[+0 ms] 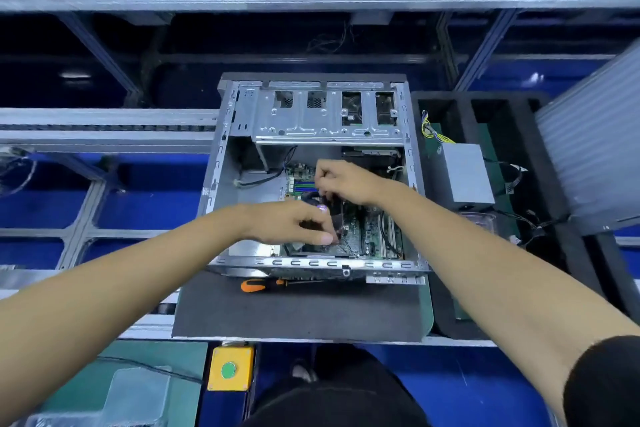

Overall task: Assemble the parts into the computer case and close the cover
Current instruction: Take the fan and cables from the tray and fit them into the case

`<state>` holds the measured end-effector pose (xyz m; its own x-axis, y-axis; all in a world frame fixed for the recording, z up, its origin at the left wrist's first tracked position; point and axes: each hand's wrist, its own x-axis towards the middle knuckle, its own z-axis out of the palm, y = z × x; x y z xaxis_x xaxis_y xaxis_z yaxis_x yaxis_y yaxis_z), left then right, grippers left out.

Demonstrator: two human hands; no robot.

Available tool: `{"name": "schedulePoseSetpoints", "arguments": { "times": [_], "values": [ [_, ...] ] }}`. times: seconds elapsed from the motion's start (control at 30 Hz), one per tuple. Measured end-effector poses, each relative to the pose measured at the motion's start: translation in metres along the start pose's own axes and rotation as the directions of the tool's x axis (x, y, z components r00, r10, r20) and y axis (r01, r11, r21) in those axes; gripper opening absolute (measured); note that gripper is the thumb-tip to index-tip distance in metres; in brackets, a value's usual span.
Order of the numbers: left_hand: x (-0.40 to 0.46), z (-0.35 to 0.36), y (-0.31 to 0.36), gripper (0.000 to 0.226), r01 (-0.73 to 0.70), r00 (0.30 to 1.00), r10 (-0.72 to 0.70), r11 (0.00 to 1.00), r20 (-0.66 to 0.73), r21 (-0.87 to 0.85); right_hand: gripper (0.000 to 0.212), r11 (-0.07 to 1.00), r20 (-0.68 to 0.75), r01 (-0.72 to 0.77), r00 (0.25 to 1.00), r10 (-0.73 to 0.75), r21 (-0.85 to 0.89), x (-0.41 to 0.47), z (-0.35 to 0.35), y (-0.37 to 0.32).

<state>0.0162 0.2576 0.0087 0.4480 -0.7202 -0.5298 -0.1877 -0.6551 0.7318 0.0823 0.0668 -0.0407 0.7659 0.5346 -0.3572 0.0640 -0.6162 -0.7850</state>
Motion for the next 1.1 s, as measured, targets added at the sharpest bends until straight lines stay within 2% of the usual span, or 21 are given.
{"name": "schedulePoseSetpoints", "arguments": {
  "times": [0.07, 0.2, 0.47, 0.6, 0.7, 0.8, 0.87, 0.93, 1.0, 1.1],
  "values": [
    [-0.008, 0.006, -0.008, 0.026, -0.026, 0.998, 0.026, 1.0, 0.056, -0.011, 0.009, 1.0, -0.053, -0.005, 0.999, 0.004, -0.017, -0.012, 0.008, 0.001],
    [-0.015, 0.015, -0.009, 0.015, -0.08, 0.996, 0.081, 0.997, -0.025, 0.021, 0.009, 1.0, -0.095, -0.011, 0.995, 0.011, -0.003, -0.031, 0.022, -0.003],
    [-0.012, 0.012, -0.001, 0.024, -0.079, 0.996, 0.084, 0.954, -0.006, 0.29, 0.016, 0.99, -0.139, -0.076, 0.986, 0.092, 0.12, -0.064, 0.049, -0.006],
    [-0.007, 0.01, 0.005, 0.018, -0.098, 0.995, 0.097, 0.918, 0.022, 0.384, 0.015, 0.973, -0.165, -0.103, 0.977, 0.138, 0.207, -0.073, 0.047, -0.01],
    [-0.008, 0.01, 0.006, 0.019, -0.068, 0.997, 0.053, 0.951, 0.058, 0.301, 0.014, 0.988, -0.233, -0.087, 0.966, 0.114, 0.125, -0.079, 0.044, -0.013],
    [-0.01, 0.006, 0.016, 0.028, 0.042, 0.996, -0.055, 0.985, 0.073, 0.167, 0.005, 1.0, -0.335, -0.002, 0.942, -0.007, -0.027, -0.088, 0.038, -0.018],
    [-0.007, -0.003, 0.029, 0.035, 0.077, 0.995, -0.086, 0.986, 0.059, 0.147, 0.004, 0.996, -0.395, 0.081, 0.915, -0.083, -0.023, -0.095, 0.026, -0.024],
    [0.003, -0.018, 0.047, 0.036, 0.049, 0.999, -0.049, 0.987, -0.005, 0.153, 0.003, 0.986, -0.5, 0.151, 0.861, -0.095, 0.072, -0.105, 0.005, -0.027],
    [0.021, -0.034, 0.074, 0.033, -0.013, 0.99, 0.035, 0.988, -0.139, 0.154, 0.011, 0.961, -0.62, 0.216, 0.782, -0.065, 0.171, -0.115, -0.022, -0.019],
    [0.066, -0.045, 0.127, 0.028, -0.077, 0.943, 0.114, 0.989, -0.312, 0.127, 0.009, 0.924, -0.721, 0.243, 0.692, 0.047, 0.294, -0.13, -0.066, 0.018]
  ]
}}
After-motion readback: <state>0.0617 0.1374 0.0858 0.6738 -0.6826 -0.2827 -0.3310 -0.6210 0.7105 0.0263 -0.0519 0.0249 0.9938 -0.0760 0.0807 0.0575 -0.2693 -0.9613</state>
